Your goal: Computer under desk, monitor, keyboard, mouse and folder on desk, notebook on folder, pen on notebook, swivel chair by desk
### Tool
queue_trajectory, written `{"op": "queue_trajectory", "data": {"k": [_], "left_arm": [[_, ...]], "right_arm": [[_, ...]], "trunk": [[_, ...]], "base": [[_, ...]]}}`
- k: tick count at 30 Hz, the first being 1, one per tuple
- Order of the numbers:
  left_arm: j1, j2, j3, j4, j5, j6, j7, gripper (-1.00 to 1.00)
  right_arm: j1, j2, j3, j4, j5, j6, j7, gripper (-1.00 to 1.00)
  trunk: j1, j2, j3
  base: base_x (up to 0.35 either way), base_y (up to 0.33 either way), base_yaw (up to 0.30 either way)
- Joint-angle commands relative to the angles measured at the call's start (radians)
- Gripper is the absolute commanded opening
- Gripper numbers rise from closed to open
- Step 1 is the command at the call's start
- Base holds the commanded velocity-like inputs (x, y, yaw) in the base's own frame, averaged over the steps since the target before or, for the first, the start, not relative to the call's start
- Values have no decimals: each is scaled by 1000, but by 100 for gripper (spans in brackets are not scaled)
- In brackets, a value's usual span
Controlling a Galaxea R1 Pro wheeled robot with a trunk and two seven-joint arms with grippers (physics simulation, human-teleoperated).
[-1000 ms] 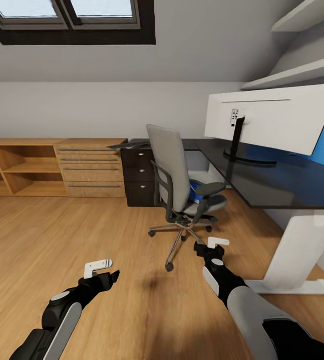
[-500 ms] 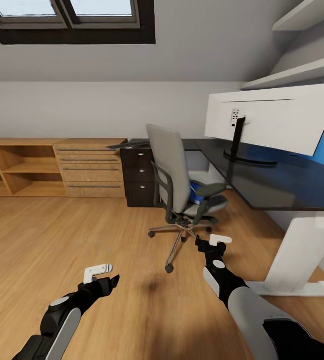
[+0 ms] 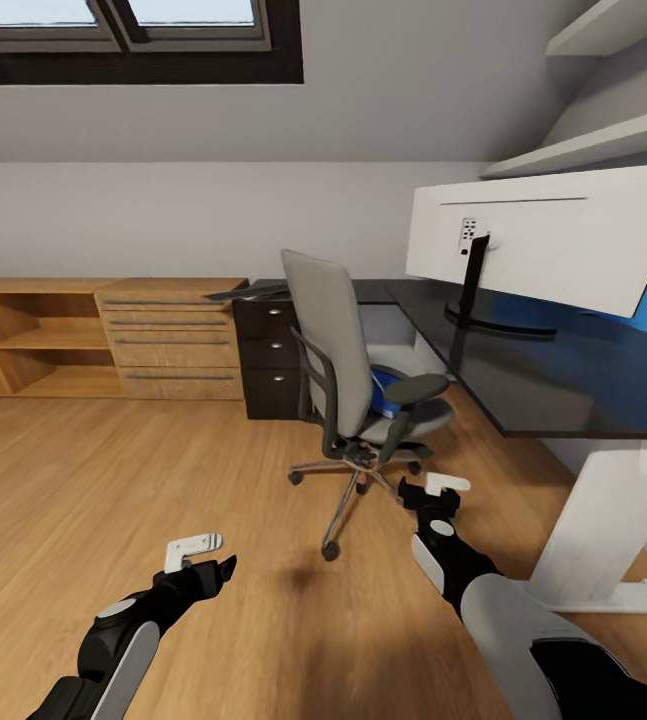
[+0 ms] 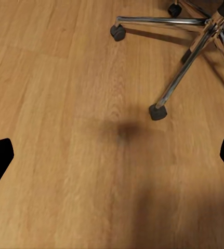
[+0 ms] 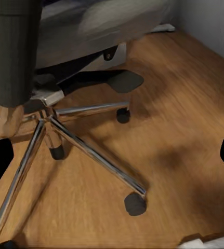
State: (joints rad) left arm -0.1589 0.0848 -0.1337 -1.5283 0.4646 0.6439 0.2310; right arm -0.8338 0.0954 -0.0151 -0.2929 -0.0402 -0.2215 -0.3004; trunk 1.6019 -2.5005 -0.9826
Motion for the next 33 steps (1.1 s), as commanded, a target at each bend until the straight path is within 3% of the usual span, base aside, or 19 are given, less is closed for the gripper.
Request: {"op": "queue_trajectory", "data": {"k": [1,7,20,27,33], "left_arm": [[-1,1,-2,-1,11,2,10,100],[-1,1,3,-1,11,2,10,100],[-1,1,5,2,12,2,10,100],[-1,1,5,4,12,3,10,100],[-1,1,5,5,12,3,10,100]], "right_arm": [[-1,-4,-1,1,-5,9,-9,100],[-1,-20,-4,0,-7,33,-22,100],[-1,-24,-6,0,-7,33,-23,100],[-1,-29,-45,0,-7,32,-23,100],[-1,-29,-47,0,-7,31,-23,100]], "trunk": [[0,0,-1],[0,0,-1],[0,0,-1],[0,0,-1],[0,0,-1]], "base": [[38,-36,0],[151,-41,0],[142,-9,0],[173,-16,0],[155,-1,0]]}}
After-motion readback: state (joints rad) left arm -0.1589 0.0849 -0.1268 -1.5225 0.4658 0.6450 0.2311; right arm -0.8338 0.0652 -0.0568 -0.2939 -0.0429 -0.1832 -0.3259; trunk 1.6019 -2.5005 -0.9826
